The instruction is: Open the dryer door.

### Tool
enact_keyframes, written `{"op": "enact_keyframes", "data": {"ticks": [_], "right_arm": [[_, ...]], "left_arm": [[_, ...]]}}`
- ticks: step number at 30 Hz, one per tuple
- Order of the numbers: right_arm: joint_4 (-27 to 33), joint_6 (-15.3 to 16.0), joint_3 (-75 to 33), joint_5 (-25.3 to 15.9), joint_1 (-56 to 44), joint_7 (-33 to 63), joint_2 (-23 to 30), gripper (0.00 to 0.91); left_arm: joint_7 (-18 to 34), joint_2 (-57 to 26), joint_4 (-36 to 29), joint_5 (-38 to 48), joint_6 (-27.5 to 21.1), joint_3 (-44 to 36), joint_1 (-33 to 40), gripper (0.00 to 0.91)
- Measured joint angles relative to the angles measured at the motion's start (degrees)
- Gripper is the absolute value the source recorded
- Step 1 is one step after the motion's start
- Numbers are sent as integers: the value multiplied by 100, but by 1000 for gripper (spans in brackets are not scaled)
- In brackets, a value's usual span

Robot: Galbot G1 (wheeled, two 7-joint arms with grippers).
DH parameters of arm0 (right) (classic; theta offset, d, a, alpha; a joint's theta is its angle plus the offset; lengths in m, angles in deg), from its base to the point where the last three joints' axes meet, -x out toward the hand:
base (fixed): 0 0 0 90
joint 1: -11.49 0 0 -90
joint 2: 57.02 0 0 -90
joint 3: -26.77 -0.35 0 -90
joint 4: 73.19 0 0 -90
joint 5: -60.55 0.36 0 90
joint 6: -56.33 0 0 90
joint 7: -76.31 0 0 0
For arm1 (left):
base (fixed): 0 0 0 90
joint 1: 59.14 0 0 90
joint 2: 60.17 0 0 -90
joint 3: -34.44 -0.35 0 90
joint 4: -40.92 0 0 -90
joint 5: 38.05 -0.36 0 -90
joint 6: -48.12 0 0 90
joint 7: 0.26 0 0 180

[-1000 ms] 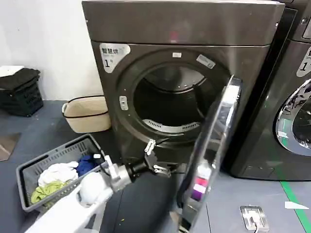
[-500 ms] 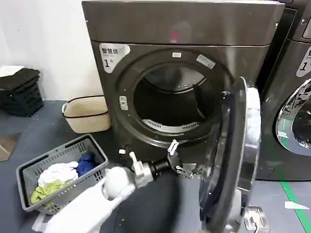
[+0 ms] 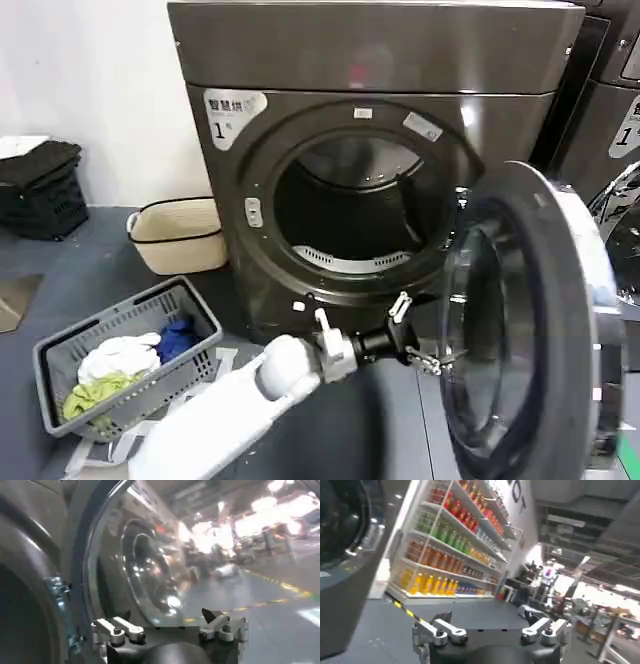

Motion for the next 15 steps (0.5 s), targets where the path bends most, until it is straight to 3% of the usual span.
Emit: {"op": "enact_keyframes", "data": {"ticks": [15], "right_arm": [[-192, -28, -203, 19, 45, 98, 150, 907]], "left_arm": [[11, 926, 944, 5, 32, -619, 691, 907]]}}
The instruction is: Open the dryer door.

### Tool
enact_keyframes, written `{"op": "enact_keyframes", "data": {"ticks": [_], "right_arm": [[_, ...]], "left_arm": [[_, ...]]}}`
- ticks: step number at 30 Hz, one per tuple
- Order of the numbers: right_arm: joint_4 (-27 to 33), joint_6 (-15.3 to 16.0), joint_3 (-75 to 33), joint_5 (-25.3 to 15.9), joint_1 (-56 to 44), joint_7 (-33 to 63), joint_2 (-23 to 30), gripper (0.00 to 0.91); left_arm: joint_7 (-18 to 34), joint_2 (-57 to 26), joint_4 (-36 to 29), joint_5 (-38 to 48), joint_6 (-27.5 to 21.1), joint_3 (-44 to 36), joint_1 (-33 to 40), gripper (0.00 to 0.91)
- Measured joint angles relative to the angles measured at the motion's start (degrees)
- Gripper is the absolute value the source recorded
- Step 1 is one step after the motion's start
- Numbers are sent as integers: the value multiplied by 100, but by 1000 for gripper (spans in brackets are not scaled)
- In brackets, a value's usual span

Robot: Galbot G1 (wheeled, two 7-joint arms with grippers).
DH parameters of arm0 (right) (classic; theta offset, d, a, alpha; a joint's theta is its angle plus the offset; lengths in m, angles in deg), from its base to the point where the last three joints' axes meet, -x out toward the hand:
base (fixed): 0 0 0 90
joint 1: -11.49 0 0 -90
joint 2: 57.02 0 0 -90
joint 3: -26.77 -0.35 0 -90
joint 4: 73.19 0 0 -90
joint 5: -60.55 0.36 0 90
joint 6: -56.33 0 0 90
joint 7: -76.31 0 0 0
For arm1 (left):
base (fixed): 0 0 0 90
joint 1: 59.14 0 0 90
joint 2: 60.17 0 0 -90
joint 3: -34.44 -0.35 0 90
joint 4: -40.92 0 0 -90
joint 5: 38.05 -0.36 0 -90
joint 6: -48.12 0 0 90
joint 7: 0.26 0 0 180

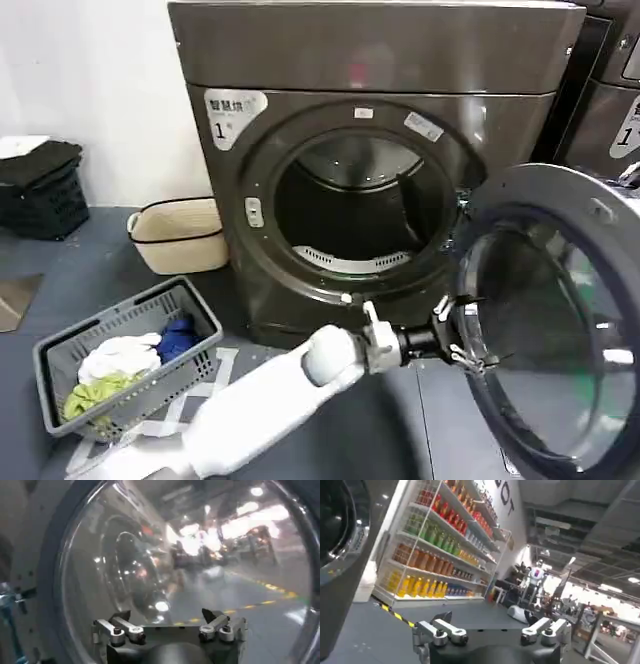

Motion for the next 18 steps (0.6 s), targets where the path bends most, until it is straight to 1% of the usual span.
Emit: {"op": "enact_keyframes", "data": {"ticks": [6, 8, 13, 18], "right_arm": [[95, -16, -131, -139, 31, 276, -2, 907], [145, 5, -181, -264, 46, 412, -2, 907], [353, 157, -385, -393, 50, 776, -3, 907], [635, 136, -596, -539, 5, 1077, -2, 907]], "left_arm": [[-7, 309, 349, 10, 21, -148, 243, 907], [-20, 403, 456, 12, 35, -176, 311, 907], [-37, 586, 704, 12, 61, -232, 460, 907], [-47, 762, 881, 25, 63, -286, 588, 907]]}}
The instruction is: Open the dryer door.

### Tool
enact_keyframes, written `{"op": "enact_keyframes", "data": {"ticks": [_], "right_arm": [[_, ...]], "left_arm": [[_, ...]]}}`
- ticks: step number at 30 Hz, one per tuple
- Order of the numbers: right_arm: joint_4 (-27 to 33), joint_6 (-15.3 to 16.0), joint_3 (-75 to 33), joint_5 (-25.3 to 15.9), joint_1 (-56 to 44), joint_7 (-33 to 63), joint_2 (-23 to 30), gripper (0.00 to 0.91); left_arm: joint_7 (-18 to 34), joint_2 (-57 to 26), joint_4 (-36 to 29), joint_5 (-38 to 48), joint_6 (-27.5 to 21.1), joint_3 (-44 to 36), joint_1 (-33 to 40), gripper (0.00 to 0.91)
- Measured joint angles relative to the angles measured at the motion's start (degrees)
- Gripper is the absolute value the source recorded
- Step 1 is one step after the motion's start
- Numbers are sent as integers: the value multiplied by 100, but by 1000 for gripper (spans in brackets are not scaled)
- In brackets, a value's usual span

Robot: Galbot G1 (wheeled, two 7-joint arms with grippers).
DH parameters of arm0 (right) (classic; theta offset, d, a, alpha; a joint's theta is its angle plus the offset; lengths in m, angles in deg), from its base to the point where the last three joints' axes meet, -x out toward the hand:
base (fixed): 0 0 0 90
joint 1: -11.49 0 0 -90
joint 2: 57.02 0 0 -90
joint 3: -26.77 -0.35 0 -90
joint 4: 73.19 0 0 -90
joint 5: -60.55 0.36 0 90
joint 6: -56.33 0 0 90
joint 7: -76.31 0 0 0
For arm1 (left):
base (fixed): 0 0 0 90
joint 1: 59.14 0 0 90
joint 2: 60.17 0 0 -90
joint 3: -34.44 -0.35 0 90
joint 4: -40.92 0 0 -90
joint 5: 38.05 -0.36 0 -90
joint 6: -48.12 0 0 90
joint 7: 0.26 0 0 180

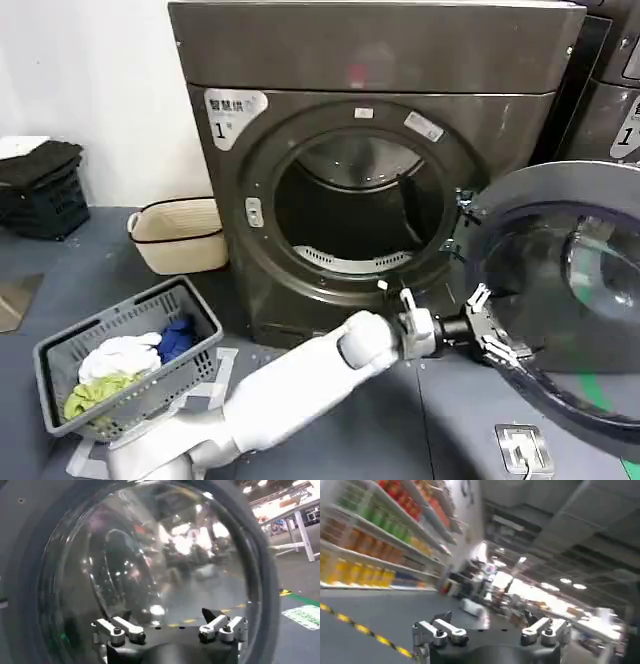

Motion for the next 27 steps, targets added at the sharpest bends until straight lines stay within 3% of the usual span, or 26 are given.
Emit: {"op": "enact_keyframes", "data": {"ticks": [10, 22, 27], "right_arm": [[518, -242, -208, -152, -56, 154, 0, 907], [605, -364, -211, -139, -47, 120, 0, 907], [582, -382, -165, -169, -19, 117, 0, 907]], "left_arm": [[-19, 299, 308, 2, 46, -88, 186, 907], [-19, 575, 592, -55, 40, -118, 230, 907], [207, 659, 613, 146, -261, -67, 209, 907]]}}
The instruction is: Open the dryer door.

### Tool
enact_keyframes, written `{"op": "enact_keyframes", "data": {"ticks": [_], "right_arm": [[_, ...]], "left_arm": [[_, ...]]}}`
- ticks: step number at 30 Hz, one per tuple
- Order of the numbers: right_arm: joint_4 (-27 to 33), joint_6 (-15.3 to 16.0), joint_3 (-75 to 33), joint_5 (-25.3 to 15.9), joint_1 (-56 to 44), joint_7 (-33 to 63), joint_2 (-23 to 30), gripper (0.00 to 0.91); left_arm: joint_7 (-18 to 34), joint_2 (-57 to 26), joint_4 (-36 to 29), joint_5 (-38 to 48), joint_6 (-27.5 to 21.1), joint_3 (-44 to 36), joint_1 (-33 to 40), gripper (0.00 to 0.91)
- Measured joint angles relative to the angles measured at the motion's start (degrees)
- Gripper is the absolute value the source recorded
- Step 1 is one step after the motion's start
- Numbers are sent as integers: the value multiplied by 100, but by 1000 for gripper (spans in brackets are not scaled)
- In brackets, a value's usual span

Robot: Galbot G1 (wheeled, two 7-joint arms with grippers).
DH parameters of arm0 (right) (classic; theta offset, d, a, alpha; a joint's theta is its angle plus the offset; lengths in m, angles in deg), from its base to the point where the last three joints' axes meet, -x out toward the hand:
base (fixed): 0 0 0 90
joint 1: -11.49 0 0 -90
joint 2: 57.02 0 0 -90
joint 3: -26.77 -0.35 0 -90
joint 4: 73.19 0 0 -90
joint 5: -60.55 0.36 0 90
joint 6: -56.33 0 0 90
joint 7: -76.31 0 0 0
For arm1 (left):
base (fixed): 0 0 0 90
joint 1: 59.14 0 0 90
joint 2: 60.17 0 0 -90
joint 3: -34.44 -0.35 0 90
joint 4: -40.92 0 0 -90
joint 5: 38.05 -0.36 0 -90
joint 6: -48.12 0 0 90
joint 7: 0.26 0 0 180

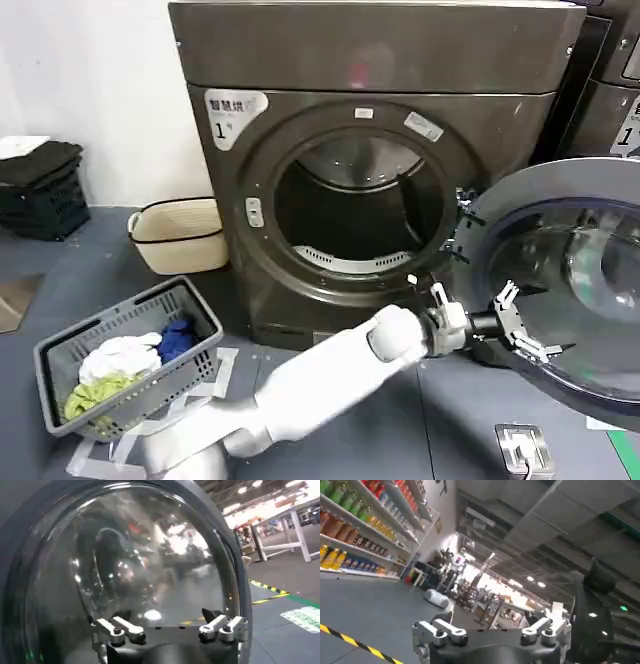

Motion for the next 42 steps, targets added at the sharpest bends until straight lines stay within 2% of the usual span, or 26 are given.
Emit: {"op": "enact_keyframes", "data": {"ticks": [5, 17, 22, 27, 36, 42], "right_arm": [[-54, -18, 60, -48, 27, -4, 0, 907], [-151, -16, 150, -69, 71, -19, 0, 907], [-218, -4, 179, -23, 81, -54, 0, 907], [-295, 11, 206, 116, 95, -102, 0, 907], [-331, 13, 346, 150, 135, -127, 0, 907], [-360, 15, 457, 175, 166, -139, 0, 907]], "left_arm": [[230, 52, 13, 67, -151, 75, -22, 907], [226, -75, -252, 84, -206, 110, -125, 907], [297, -285, -564, 90, -532, 166, -283, 907], [611, -894, -1495, 356, -1119, 310, -669, 907], [1238, -2515, -3372, 1038, -2106, 977, -1483, 907], [1514, -3337, -4282, 1223, -2352, 1841, -2250, 907]]}}
